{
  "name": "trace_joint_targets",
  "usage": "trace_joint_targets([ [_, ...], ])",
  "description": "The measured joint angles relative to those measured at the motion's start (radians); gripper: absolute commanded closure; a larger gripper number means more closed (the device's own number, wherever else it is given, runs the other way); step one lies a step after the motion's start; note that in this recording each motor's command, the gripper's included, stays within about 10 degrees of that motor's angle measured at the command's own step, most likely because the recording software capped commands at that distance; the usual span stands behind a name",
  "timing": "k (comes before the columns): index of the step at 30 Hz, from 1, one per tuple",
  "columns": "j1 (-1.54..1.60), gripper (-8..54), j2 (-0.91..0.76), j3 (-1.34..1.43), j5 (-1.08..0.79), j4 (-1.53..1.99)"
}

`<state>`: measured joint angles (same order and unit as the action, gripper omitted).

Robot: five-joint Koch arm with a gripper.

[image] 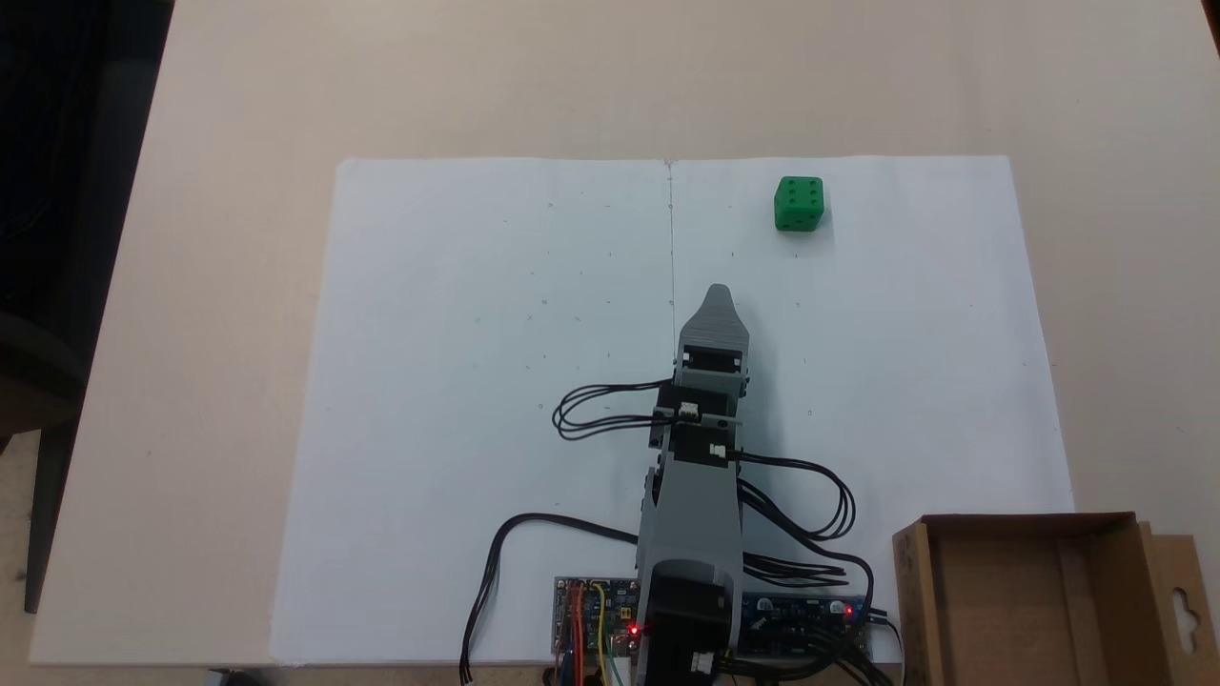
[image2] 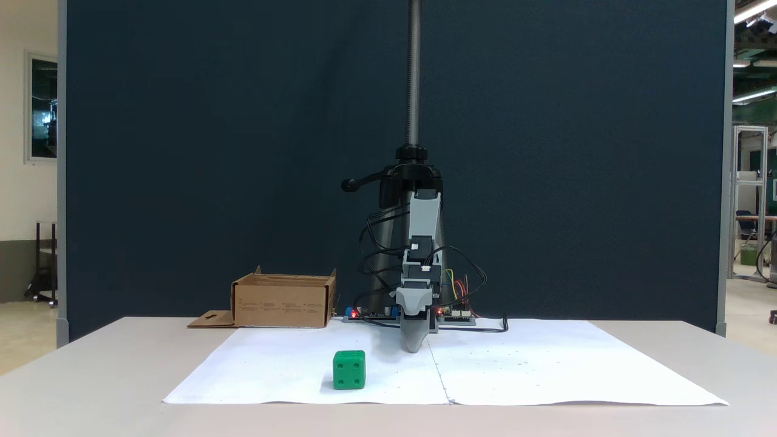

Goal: Grasp a green dice and put it in the bin.

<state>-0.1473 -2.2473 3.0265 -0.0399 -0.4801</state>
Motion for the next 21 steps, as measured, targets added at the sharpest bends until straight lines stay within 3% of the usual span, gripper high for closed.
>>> trace_joint_targets([
  [14, -0.051, 2.2, 0.011, -0.371, -0.003, 0.637],
  [21, -0.103, 2.0, 0.198, -0.673, -0.003, 0.983],
])
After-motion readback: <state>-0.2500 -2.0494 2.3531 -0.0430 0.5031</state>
